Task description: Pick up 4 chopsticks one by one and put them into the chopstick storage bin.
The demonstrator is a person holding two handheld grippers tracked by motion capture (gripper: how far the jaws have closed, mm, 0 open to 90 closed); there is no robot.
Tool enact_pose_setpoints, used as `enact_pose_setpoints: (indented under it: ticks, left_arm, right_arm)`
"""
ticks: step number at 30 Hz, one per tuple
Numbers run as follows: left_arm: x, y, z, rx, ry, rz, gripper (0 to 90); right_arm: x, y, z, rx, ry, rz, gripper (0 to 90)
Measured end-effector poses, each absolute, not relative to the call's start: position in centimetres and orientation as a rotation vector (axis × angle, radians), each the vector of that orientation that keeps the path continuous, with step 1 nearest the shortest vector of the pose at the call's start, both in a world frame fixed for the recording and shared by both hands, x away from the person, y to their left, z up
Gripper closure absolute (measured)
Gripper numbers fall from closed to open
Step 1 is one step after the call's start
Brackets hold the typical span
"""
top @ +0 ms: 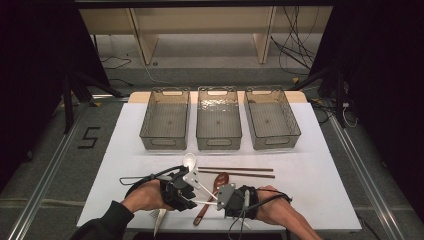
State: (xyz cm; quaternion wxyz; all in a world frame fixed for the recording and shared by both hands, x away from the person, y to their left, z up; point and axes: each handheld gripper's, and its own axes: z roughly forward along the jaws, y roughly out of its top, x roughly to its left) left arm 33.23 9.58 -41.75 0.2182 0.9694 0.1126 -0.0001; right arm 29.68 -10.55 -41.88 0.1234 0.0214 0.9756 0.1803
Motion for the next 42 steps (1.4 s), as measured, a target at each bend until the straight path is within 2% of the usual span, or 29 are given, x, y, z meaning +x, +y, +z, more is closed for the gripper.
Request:
enact_pose_setpoints:
  ticks: [8,16,21,23,27,28,30,31,38,42]
  left_arm:
    - [33.1,9.4,-41.9,2.708,0.269,-0.011,77.5]
    - [32.9,9.3,-42.2,2.727,0.220,-0.053,81.3]
    - [32.7,9.2,-42.2,2.710,0.199,-0.083,84.5]
    - [32.7,9.2,-42.1,2.707,0.201,-0.070,84.8]
    - [32.8,9.5,-41.8,2.682,0.243,-0.049,84.9]
    - [32.9,9.7,-41.7,2.683,0.252,-0.035,84.9]
    - [33.3,10.2,-41.6,2.668,0.288,-0.004,84.9]
    - [33.5,10.4,-41.5,2.661,0.305,0.007,84.9]
    - [34.3,11.5,-41.1,2.605,0.455,0.096,84.9]
    - [34.9,12.5,-40.5,2.555,0.552,0.166,84.9]
  right_arm:
    - [29.6,-10.5,-41.9,0.044,2.844,0.535,85.1]
    - [29.5,-10.5,-42.1,0.005,2.839,0.521,84.8]
    - [29.7,-10.7,-42.1,0.026,2.837,0.516,81.5]
    - [30.0,-11.0,-42.0,0.058,2.836,0.541,78.7]
    - [30.4,-11.5,-40.8,0.215,2.815,0.577,61.9]
    - [30.6,-12.0,-40.0,0.310,2.794,0.633,53.6]
    - [30.8,-12.3,-39.6,0.361,2.787,0.674,52.2]
    - [31.3,-13.0,-39.2,0.436,2.779,0.775,48.5]
    - [31.9,-13.9,-39.2,0.628,2.700,0.873,38.1]
    - [31.7,-14.0,-39.1,0.718,2.643,0.932,35.1]
